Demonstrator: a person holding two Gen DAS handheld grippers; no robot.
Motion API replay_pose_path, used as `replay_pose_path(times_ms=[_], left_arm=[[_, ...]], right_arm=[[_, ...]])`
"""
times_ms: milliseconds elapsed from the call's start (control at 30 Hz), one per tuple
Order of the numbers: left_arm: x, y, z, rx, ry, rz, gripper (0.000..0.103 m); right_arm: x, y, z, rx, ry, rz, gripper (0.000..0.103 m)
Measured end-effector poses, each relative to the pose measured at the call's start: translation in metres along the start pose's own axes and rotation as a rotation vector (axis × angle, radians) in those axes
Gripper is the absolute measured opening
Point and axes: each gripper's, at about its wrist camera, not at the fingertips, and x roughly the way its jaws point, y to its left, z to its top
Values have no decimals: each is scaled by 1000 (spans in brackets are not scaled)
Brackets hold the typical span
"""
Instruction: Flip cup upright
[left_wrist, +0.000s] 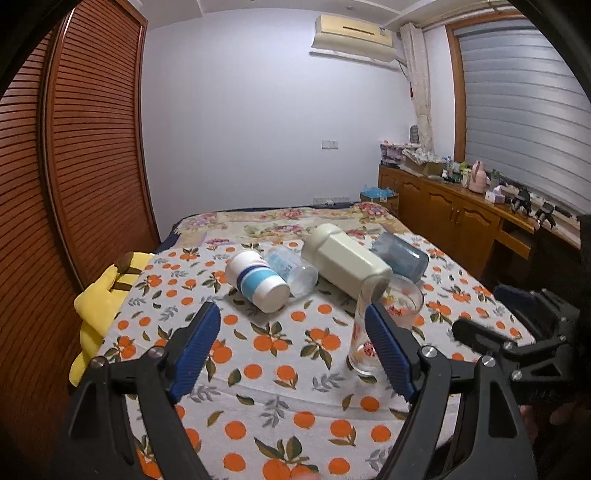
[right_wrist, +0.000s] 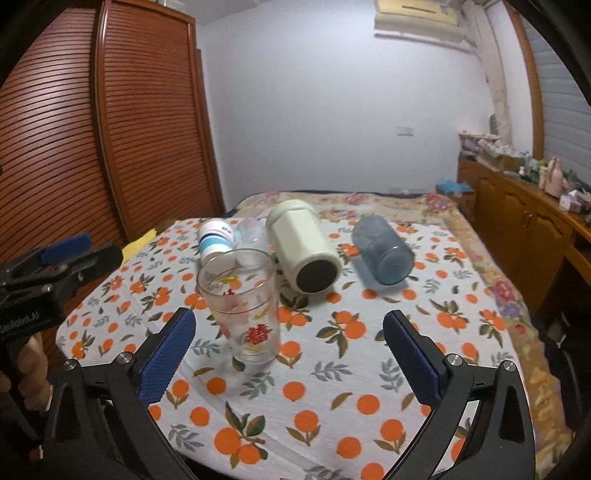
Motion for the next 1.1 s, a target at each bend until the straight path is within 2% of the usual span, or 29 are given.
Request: replay_pose_path(times_ms=[233,467,1100], left_arm=[[0,-5,-10,1,20,9,83],[-1,-6,-17,-11,25,3,88],[2,-4,-22,-22,43,8,90]], right_arm=[[0,-2,-6,5,1,-24,103],[1,-3,-8,13,2,-31,103],[3,-4,-10,19,5,-32,103]])
